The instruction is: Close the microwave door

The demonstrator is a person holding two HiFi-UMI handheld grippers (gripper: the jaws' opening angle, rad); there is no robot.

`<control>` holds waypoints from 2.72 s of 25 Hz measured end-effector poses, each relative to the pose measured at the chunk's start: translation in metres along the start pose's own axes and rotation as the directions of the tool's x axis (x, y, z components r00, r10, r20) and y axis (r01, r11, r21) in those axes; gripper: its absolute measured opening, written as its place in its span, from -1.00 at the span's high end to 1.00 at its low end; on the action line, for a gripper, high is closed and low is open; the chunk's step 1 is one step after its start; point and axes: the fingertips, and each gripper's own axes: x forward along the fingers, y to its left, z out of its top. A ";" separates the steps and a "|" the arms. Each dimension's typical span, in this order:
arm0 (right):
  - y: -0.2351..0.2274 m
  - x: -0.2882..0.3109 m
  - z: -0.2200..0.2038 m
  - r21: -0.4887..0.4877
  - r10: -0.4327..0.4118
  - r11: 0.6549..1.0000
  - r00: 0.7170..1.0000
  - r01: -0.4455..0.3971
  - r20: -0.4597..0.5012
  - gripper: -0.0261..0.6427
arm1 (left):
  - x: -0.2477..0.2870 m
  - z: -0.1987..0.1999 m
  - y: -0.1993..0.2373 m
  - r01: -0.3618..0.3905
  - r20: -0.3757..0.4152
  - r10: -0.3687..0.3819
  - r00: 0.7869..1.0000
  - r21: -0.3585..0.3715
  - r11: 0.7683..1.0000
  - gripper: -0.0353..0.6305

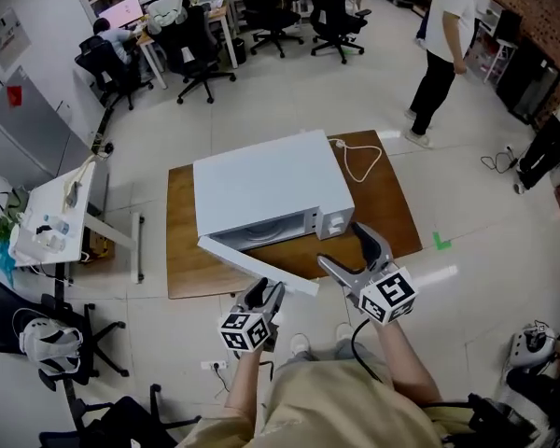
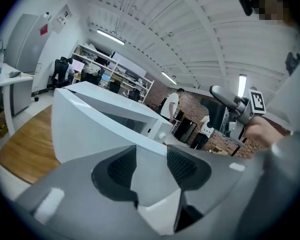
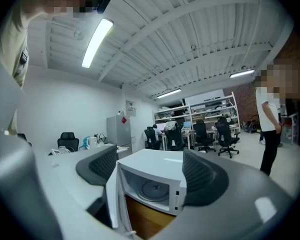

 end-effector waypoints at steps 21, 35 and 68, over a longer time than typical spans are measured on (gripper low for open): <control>-0.068 -0.033 0.006 0.043 -0.134 0.990 0.990 0.135 -0.039 -0.28 | 0.124 0.047 0.052 -0.235 0.164 0.221 0.962 0.073 0.969 0.69; -0.054 -0.060 0.000 0.048 -0.039 0.998 0.999 0.039 0.000 -0.28 | 0.120 0.056 -0.042 -0.125 0.169 0.083 0.982 0.261 0.957 0.26; -0.095 -0.160 0.015 -0.072 -0.126 0.986 0.959 0.148 0.252 -0.29 | -0.028 0.106 -0.206 -0.514 0.545 0.274 0.793 0.357 0.780 -0.32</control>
